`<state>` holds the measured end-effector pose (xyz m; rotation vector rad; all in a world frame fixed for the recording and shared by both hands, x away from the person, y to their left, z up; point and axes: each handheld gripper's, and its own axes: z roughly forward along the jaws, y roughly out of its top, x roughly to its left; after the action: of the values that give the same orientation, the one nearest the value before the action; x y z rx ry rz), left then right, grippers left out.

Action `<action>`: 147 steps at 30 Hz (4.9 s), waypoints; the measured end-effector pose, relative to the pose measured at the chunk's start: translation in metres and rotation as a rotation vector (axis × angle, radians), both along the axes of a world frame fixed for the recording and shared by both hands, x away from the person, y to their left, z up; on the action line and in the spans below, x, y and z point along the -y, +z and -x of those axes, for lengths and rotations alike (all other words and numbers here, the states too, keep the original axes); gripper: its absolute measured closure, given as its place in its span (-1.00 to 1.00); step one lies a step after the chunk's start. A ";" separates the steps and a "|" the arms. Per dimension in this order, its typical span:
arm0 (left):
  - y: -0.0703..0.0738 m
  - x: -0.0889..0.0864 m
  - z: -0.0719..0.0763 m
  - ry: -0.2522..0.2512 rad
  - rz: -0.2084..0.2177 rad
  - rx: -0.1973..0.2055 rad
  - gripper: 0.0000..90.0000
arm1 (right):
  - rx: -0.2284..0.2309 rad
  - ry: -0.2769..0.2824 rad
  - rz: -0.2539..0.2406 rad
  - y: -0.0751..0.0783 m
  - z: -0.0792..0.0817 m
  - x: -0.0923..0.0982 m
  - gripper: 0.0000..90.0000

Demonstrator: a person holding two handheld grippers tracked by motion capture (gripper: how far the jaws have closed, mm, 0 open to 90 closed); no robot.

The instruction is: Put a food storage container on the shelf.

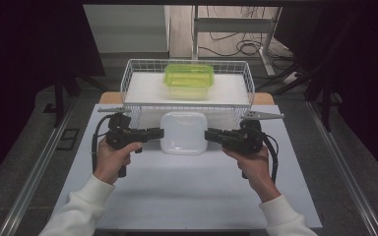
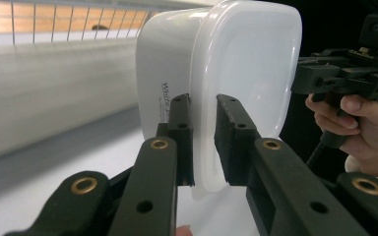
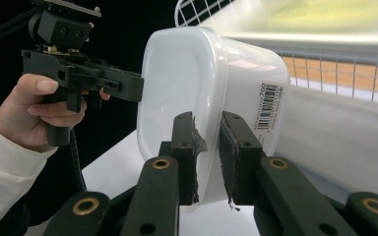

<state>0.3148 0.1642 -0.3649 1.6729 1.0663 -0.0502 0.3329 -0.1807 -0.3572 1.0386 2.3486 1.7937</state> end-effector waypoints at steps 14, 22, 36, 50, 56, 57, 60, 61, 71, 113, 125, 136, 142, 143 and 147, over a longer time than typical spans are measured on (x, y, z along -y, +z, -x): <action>0.027 -0.001 -0.018 0.000 0.007 0.048 0.73 | 0.037 -0.014 -0.007 0.028 -0.014 -0.001 0.69; 0.035 -0.001 -0.028 0.002 0.006 0.050 0.73 | 0.048 -0.025 0.001 0.037 -0.027 -0.002 0.69; 0.049 -0.001 -0.041 0.018 0.010 0.079 0.73 | 0.072 -0.030 0.003 0.053 -0.040 -0.004 0.69; 0.063 -0.002 -0.061 0.021 0.002 0.081 0.72 | 0.089 -0.026 0.002 0.066 -0.052 -0.005 0.68; 0.074 -0.001 -0.068 0.016 -0.010 0.090 0.71 | 0.089 -0.034 -0.008 0.074 -0.058 -0.005 0.69; 0.078 -0.001 -0.072 0.016 -0.013 0.093 0.71 | 0.089 -0.033 -0.014 0.077 -0.061 -0.005 0.69; 0.084 -0.002 -0.077 0.021 -0.017 0.097 0.71 | 0.084 -0.039 -0.017 0.081 -0.067 -0.006 0.69; 0.085 -0.003 -0.079 0.020 -0.015 0.096 0.71 | 0.081 -0.038 -0.017 0.083 -0.069 -0.007 0.69; 0.105 -0.009 -0.100 0.033 -0.008 0.098 0.72 | 0.048 -0.038 -0.055 0.100 -0.092 -0.011 0.71; 0.093 -0.006 -0.188 0.060 0.094 -0.154 0.64 | -0.248 -0.156 -0.036 0.096 -0.185 -0.015 0.54; 0.085 -0.007 -0.204 0.096 0.174 -0.217 0.56 | -0.376 -0.200 -0.096 0.090 -0.203 -0.015 0.42; 0.086 -0.009 -0.200 0.078 0.174 -0.151 0.25 | -0.339 -0.204 -0.136 0.089 -0.204 -0.015 0.07; 0.092 -0.009 -0.187 0.108 0.107 -0.061 -0.18 | -0.256 -0.220 -0.102 0.100 -0.189 -0.012 -0.18; 0.094 -0.010 -0.181 0.121 0.093 -0.035 -0.23 | -0.241 -0.216 -0.098 0.102 -0.186 -0.011 -0.20; 0.094 -0.015 -0.168 0.130 0.078 0.019 -0.32 | -0.183 -0.200 -0.061 0.103 -0.174 -0.010 -0.31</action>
<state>0.4827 0.1788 -0.2708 1.5286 1.1426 0.0086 0.5071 -0.1707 -0.2537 1.4467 2.1986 1.7762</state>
